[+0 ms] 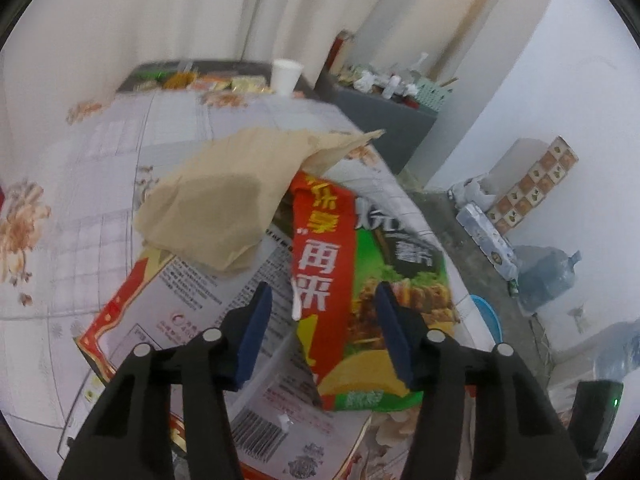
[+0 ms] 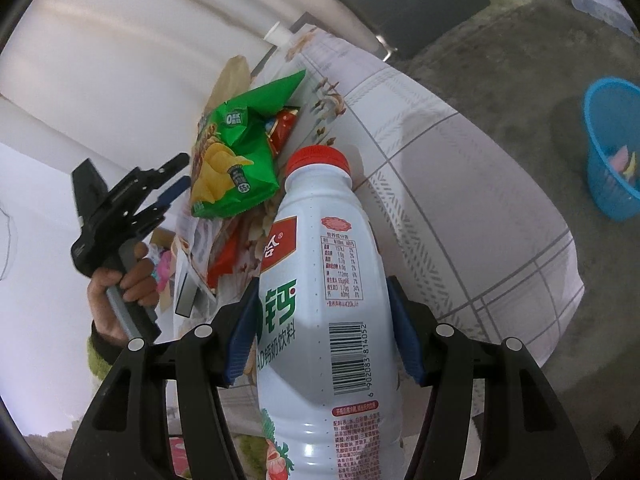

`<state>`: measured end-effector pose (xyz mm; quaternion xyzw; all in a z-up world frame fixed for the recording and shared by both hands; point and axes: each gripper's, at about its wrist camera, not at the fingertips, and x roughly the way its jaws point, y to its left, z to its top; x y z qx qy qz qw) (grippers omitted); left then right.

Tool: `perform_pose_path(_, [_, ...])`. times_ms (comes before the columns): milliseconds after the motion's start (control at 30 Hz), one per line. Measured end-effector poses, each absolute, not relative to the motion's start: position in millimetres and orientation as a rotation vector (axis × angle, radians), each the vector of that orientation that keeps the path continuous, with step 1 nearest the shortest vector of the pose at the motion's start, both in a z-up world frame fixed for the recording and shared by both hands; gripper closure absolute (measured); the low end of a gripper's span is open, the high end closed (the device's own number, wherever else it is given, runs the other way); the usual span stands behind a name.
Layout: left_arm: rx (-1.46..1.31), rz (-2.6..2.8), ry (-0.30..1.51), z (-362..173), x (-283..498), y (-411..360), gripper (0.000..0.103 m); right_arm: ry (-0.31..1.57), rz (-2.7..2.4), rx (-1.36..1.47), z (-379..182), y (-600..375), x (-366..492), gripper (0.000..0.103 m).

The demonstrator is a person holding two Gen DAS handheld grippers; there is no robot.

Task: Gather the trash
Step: 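Close the left tool on the red-green chip bag while the right tool holds the bottle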

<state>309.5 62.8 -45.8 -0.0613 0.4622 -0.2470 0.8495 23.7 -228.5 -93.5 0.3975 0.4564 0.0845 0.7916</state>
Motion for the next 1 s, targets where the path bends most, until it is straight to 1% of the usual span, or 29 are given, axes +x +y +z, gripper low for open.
perform_pose_path(167, [-0.185,-0.531,1.014,-52.8,315.7,66.2,0.064,0.979,0.191,0.863,-91.7,-234.1,18.3,0.046])
perform_pose_path(233, [-0.206,-0.540,1.018,-52.3,314.5,66.9,0.070,0.978,0.190,0.862,-91.5,-232.9,18.9,0.046])
perform_pose_path(267, [-0.217,-0.540,1.024,-52.7,315.9,68.3,0.074,0.978,0.189,0.864,-91.4,-233.1,18.7,0.046])
perform_pose_path(300, [-0.221,-0.539,1.026,-52.7,314.9,68.6,0.081,0.977,0.188,0.865,-91.4,-233.0,18.6,0.046])
perform_pose_path(400, [-0.242,-0.548,1.041,-53.9,314.9,70.8,0.091,0.978,0.187,0.864,-91.0,-233.4,18.9,0.046])
perform_pose_path(500, [-0.270,-0.552,1.043,-53.4,313.9,75.0,0.100,0.978,0.186,0.864,-90.3,-233.5,19.3,0.046])
perform_pose_path(567, [-0.293,-0.569,1.043,-52.6,311.6,77.9,0.103,0.978,0.185,0.862,-90.5,-233.5,20.4,0.046])
perform_pose_path(767, [-0.327,-0.636,1.056,-50.3,297.1,78.5,0.103,0.976,0.169,0.854,-87.5,-232.4,20.8,0.046])
perform_pose_path(933, [-0.343,-0.659,1.058,-45.4,288.2,78.5,0.102,0.906,0.163,0.843,-68.0,-241.7,19.3,0.047])
perform_pose_path(967, [-0.345,-0.662,1.061,-44.4,288.5,78.0,0.098,0.890,0.163,0.837,-61.7,-244.5,22.6,0.047])
perform_pose_path(1000, [-0.344,-0.660,1.062,-44.1,288.2,77.4,0.087,0.880,0.164,0.829,-56.2,-246.7,27.8,0.047])
